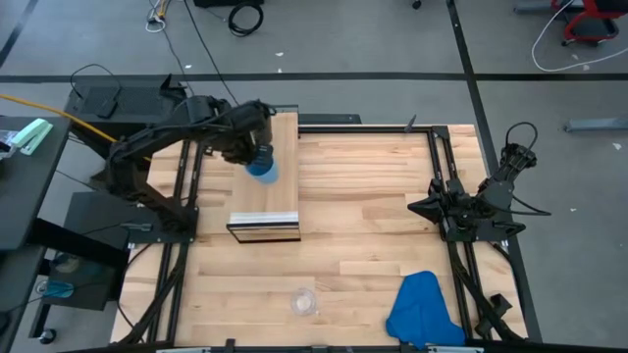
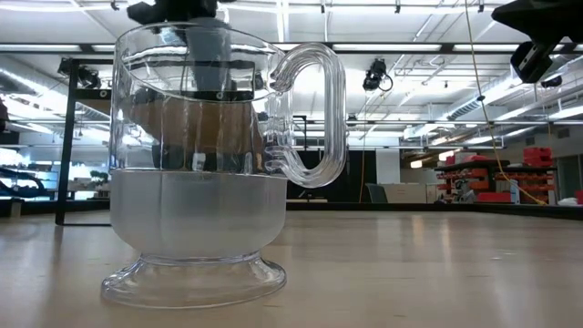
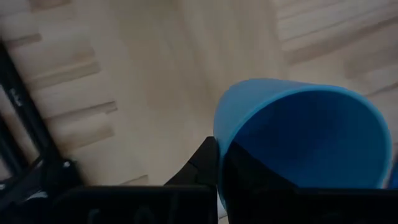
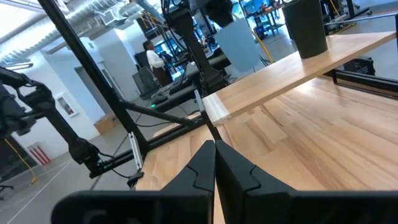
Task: Stack small to large cups/mugs on shelf
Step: Put the blue cup on the shelf
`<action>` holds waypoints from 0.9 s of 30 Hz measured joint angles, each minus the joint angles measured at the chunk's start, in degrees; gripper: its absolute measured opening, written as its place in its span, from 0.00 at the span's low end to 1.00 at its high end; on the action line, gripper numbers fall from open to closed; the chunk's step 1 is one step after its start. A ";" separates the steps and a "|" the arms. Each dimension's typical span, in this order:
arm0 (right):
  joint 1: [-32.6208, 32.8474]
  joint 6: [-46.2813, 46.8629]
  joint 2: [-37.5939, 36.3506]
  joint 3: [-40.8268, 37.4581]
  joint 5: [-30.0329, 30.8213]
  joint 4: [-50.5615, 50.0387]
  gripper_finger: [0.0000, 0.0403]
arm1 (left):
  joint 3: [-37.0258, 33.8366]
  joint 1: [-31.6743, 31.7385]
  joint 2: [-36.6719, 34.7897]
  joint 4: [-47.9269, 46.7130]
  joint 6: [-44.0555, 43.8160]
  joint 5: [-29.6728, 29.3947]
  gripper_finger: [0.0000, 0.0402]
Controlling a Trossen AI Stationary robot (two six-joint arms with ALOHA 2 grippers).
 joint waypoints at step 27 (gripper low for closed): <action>0.00 0.00 0.00 0.00 -0.02 0.02 0.04 | -3.48 5.96 0.71 0.12 2.71 -1.65 0.03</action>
